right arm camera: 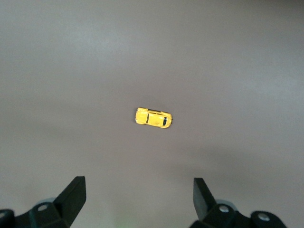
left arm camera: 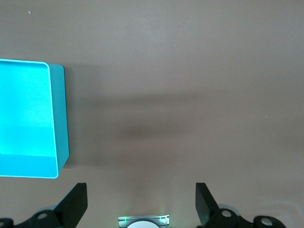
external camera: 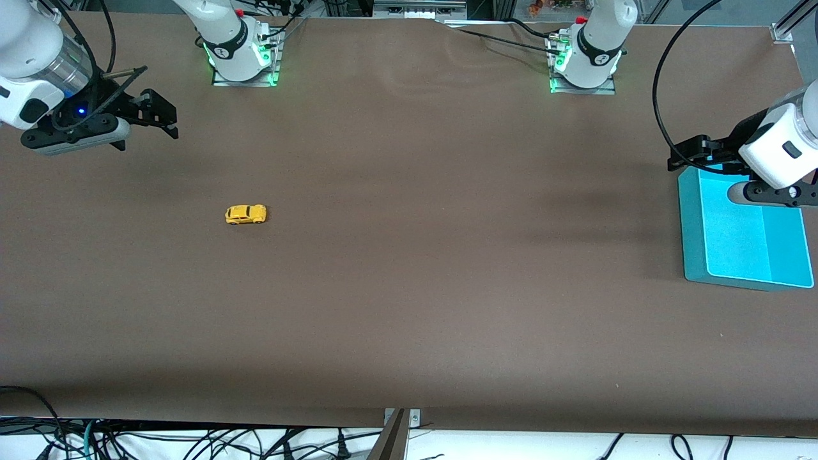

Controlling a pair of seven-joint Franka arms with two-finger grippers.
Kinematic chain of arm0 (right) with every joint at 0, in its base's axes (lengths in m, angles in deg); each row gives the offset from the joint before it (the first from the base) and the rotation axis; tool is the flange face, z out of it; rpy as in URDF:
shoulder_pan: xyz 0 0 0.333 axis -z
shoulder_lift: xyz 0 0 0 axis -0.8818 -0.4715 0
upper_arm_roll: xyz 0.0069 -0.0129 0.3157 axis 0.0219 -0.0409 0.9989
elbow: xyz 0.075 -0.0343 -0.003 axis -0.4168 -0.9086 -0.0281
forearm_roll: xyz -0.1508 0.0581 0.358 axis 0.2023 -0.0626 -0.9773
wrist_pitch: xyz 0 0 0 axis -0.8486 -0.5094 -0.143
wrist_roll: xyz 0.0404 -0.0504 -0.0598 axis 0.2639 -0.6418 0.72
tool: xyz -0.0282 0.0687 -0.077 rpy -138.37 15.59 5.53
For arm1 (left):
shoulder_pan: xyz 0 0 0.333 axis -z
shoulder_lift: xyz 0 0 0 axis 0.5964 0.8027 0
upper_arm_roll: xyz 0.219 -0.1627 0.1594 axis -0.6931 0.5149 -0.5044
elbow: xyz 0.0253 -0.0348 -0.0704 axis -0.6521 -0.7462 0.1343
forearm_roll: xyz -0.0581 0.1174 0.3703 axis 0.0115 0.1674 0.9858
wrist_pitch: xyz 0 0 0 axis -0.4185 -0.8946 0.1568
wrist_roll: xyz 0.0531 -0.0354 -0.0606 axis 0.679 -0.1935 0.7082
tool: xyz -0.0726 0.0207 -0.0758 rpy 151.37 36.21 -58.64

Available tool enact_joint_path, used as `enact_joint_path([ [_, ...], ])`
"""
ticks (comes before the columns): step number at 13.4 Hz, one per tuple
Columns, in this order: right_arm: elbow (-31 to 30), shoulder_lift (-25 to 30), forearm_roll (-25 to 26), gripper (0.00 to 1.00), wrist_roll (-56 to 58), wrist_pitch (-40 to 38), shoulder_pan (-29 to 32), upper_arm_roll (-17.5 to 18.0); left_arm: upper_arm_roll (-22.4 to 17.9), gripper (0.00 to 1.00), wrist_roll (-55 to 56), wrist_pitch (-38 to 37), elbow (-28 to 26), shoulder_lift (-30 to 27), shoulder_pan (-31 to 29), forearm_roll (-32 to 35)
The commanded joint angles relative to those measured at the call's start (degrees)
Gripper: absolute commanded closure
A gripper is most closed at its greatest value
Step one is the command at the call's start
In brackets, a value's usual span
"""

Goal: Wind and store yellow beetle car

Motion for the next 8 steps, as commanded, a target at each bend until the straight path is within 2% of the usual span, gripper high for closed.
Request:
enact_joint_path([
  [1,0.7,0.7,-1.0,0.0,-1.0,-2.3,0.4,0.2,0.1,0.0,0.2,0.0,1.1,0.4,0.1,0.6],
  [8,0.2,0.7,-1.1,0.0,-0.7,-2.1,0.5,0.0,0.1,0.0,0.2,0.0,1.1,0.4,0.1,0.6],
])
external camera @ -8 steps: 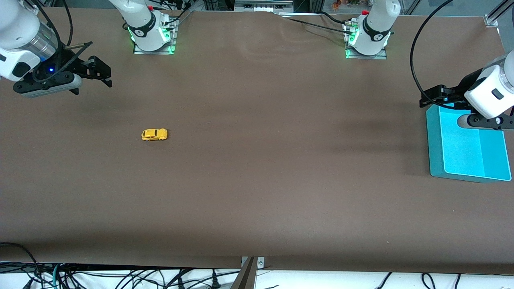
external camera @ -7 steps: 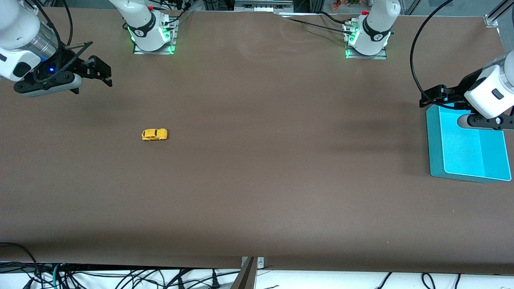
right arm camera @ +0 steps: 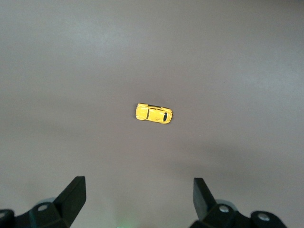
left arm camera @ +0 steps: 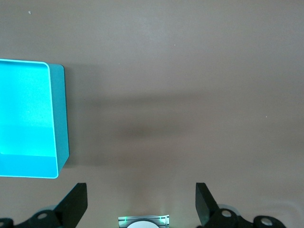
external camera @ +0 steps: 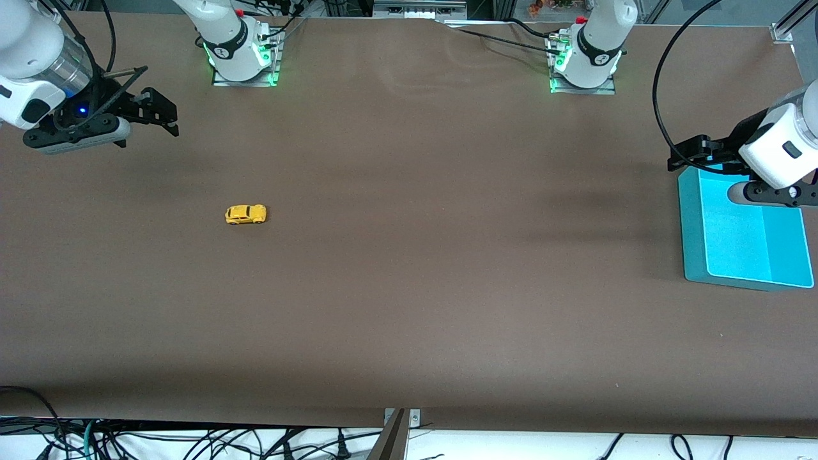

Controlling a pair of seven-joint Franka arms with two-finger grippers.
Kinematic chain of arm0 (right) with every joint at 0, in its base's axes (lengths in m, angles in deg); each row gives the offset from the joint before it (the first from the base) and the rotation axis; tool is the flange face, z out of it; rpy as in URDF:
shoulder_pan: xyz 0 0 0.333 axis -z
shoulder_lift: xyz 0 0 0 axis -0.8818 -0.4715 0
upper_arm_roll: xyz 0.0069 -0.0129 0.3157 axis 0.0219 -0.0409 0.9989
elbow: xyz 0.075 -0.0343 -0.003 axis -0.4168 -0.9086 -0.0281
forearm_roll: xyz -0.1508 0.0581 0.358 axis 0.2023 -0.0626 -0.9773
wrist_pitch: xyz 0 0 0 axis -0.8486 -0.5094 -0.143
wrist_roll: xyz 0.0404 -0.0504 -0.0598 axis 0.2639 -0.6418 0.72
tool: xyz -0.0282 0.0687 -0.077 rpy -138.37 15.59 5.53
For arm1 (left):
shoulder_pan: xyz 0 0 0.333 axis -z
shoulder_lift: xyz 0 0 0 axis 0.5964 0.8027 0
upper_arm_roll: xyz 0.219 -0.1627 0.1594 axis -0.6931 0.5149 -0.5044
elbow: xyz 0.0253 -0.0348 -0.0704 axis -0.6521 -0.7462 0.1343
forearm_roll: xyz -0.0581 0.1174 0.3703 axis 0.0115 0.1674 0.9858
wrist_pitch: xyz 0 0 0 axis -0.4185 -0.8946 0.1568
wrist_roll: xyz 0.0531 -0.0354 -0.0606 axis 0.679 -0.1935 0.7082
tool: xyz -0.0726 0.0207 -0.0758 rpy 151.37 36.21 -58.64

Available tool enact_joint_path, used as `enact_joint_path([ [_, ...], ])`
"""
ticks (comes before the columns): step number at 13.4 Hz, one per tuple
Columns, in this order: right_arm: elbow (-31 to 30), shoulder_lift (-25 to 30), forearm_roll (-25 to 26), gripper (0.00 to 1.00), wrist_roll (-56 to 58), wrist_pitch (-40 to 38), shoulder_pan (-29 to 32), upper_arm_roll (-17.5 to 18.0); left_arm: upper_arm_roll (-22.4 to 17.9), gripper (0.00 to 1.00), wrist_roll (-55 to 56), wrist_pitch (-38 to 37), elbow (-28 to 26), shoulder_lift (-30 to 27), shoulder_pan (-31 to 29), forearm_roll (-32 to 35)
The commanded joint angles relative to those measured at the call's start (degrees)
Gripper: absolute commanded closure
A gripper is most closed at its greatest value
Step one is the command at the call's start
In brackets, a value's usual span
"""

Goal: Wind and store yellow beetle car

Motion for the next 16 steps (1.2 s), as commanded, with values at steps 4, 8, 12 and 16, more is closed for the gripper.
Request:
enact_joint_path([
  [4,0.2,0.8,-0.3,0.0,0.4,-1.3,0.5,0.2,0.1,0.0,0.2,0.0,1.1,0.4,0.2,0.6],
  [8,0.2,0.8,-0.3,0.0,0.3,-1.3,0.4,0.2,0.1,0.0,0.1,0.0,1.1,0.4,0.1,0.6],
  [12,0.2,0.8,-0.3,0.0,0.3,-1.4,0.5,0.2,0.1,0.0,0.1,0.0,1.1,0.4,-0.1,0.6],
  [16,0.1,0.8,-0.1,0.0,0.4,-1.4,0.4,0.2,0.1,0.0,0.1,0.0,1.1,0.4,-0.3,0.6],
])
